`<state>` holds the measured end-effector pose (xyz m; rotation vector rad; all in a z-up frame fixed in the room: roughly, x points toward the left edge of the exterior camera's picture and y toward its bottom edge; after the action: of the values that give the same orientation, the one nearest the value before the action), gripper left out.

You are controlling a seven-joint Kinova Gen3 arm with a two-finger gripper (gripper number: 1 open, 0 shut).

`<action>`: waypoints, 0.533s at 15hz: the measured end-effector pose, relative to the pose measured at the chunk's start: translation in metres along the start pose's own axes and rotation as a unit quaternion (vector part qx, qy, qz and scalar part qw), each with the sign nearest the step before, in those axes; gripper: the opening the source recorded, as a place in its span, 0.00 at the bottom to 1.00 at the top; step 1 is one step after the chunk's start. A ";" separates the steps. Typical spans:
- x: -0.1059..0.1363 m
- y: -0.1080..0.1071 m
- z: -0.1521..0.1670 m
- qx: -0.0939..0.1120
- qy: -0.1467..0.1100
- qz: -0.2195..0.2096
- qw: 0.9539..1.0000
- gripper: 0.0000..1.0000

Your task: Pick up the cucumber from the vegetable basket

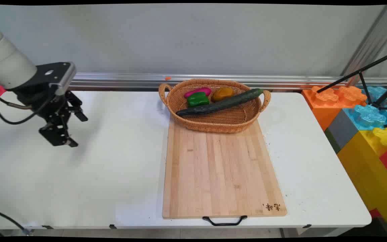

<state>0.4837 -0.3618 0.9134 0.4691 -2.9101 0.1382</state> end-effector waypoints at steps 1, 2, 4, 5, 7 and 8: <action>0.005 -0.002 0.003 0.004 0.005 -0.004 1.000 1.00; 0.013 -0.005 0.007 0.009 0.011 -0.008 1.000 1.00; 0.034 -0.013 0.013 0.021 0.024 -0.017 0.999 1.00; 0.047 -0.018 0.017 0.027 0.029 -0.022 0.999 1.00; 0.069 -0.026 0.022 0.037 0.037 -0.025 0.998 1.00; 0.085 -0.033 0.025 0.045 0.044 -0.025 0.998 1.00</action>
<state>0.4104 -0.4216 0.9085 0.5368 -2.8123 0.2759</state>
